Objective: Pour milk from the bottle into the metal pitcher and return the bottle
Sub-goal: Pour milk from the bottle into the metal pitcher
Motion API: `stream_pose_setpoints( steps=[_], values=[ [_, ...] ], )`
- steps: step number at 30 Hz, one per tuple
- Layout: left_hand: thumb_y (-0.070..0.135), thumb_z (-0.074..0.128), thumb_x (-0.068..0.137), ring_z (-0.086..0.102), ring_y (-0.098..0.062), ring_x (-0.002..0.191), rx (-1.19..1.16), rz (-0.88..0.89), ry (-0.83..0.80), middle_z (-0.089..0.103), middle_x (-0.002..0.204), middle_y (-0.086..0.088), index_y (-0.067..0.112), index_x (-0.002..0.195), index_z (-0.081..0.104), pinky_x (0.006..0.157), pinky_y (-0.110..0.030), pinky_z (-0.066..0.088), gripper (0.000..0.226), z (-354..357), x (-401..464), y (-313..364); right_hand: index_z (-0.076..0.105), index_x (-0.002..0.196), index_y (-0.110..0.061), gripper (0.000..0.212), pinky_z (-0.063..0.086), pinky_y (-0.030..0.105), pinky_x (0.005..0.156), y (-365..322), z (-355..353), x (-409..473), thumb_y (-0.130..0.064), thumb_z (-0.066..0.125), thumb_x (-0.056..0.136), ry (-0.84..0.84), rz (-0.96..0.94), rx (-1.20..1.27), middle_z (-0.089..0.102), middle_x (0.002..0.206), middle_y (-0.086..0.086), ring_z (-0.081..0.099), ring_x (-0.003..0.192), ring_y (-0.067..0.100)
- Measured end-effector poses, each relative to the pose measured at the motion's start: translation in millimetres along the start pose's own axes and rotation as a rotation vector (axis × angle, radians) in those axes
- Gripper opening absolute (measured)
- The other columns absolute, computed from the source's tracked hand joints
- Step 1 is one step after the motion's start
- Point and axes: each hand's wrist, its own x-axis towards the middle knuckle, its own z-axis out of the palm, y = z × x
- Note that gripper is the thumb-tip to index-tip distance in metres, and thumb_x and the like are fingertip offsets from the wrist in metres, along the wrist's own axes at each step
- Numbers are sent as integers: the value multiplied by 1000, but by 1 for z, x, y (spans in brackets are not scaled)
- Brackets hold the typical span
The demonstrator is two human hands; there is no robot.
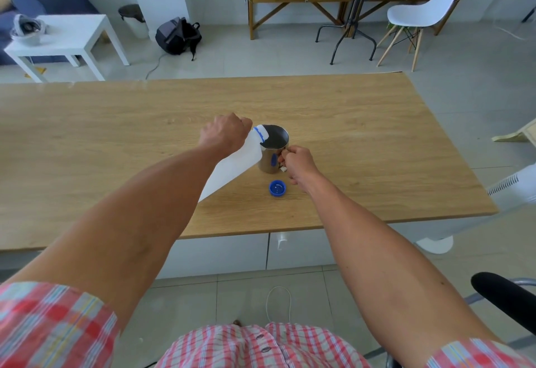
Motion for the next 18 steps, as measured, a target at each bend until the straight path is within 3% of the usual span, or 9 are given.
stream_pose_setpoints(
  steps=[5, 12, 18],
  values=[
    [35, 35, 98, 46, -20, 59, 62, 25, -8, 53, 72, -5, 12, 71, 51, 54, -31, 32, 39, -2, 3, 4, 66, 93, -10, 26, 29, 18, 36, -1, 0, 0, -10, 43, 105, 10, 3, -3, 57, 83, 5, 37, 52, 10],
    [34, 37, 97, 48, -21, 62, 120, 49, -22, 56, 75, -6, 13, 76, 54, 55, -32, 30, 34, -7, 5, 9, 64, 87, -13, 30, 29, 22, 44, -3, 1, -1, -12, 42, 107, 13, 5, -10, 56, 79, 3, 38, 53, 10],
    [36, 34, 100, 50, -22, 65, 166, 54, -28, 57, 79, -7, 13, 82, 57, 66, -36, 35, 37, -8, 7, 12, 66, 93, -9, 28, 28, 24, 47, -2, 1, 1, -13, 42, 106, 17, 1, -13, 56, 79, 4, 39, 54, 10]
  ],
)
